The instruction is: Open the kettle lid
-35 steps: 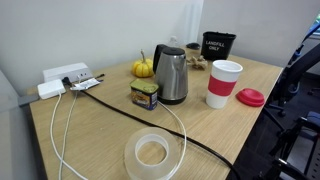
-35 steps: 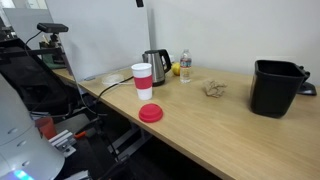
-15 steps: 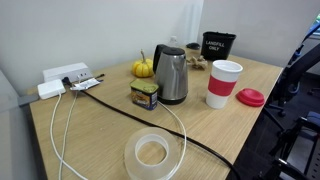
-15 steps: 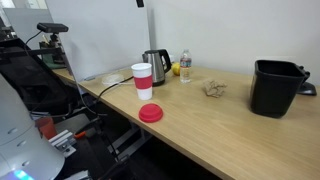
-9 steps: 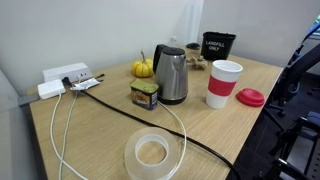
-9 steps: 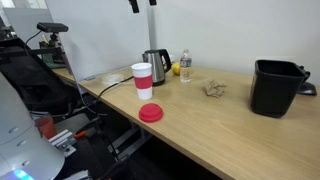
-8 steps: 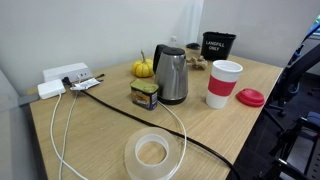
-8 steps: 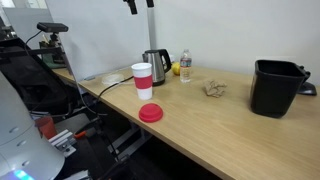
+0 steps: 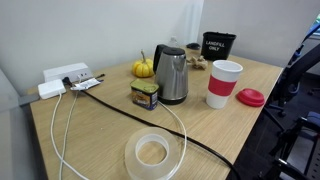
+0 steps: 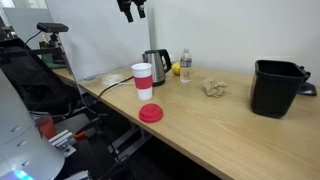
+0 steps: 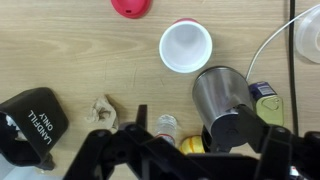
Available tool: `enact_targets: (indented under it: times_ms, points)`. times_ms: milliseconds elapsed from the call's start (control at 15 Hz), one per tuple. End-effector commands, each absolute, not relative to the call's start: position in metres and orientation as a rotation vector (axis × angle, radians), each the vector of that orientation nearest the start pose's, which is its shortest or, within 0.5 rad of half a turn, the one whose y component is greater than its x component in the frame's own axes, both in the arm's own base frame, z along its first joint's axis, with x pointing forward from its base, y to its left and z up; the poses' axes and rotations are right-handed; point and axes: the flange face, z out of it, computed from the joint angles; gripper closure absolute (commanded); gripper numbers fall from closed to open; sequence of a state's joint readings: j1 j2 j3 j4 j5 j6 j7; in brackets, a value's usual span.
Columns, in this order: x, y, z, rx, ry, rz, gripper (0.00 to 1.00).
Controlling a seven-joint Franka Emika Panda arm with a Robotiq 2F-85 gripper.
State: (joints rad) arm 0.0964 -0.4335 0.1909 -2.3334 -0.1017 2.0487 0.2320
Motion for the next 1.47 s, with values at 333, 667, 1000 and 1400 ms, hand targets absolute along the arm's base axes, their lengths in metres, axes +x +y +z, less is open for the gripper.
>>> enact_targets:
  times_ms: [333,667,1000,1400]
  points:
    - [0.435,0.169,0.495,-3.217,-0.228,-0.383,0.77]
    - [0.45,0.179,0.477,-3.193,-0.235,-0.391,1.0]
    - [0.453,0.175,0.47,-3.194,-0.229,-0.366,0.99]
    - [0.454,0.175,0.471,-3.192,-0.227,-0.369,0.99]
